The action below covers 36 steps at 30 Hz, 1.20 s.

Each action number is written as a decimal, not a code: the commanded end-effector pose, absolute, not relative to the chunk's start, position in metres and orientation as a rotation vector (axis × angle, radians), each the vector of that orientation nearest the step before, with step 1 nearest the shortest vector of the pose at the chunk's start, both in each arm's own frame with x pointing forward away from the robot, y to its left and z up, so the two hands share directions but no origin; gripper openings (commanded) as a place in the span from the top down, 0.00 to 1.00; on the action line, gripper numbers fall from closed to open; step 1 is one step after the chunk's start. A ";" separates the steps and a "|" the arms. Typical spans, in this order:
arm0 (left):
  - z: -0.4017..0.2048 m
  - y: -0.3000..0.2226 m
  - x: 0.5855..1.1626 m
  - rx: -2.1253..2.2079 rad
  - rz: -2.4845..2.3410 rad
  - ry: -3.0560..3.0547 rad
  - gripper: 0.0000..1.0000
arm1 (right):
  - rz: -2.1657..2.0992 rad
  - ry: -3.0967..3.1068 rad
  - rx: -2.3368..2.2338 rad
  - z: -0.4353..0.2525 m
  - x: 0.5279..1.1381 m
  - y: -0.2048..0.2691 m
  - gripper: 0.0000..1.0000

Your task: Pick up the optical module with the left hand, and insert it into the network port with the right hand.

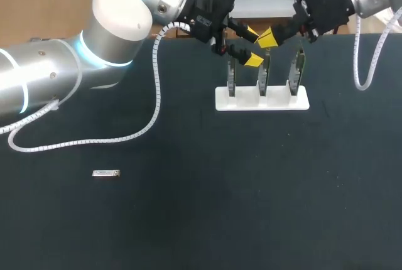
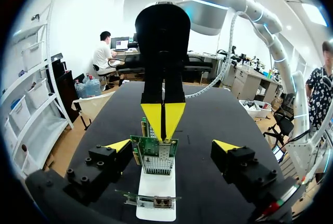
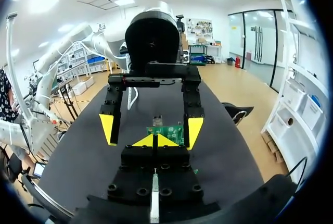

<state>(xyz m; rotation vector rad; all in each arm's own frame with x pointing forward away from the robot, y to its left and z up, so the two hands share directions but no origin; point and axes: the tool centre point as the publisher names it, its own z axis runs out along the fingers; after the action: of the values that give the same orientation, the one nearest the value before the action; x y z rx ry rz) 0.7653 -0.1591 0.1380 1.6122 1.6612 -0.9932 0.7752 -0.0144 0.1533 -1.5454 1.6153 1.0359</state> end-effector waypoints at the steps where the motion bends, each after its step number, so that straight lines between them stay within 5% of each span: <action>1: 0.138 -0.160 0.766 1.615 -0.992 1.664 0.00 | 1.032 1.591 -1.544 0.162 0.778 -0.015 1.00; 36: 0.138 -0.160 0.766 1.615 -0.992 1.664 0.00 | 1.012 1.654 -1.535 0.148 0.779 -0.027 1.00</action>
<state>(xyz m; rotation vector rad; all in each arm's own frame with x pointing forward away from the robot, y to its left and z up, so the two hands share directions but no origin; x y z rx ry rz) 0.7653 -0.1591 0.1380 1.6122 1.6612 -0.9932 0.7808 -0.0274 0.1484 -1.5386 1.6517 1.0142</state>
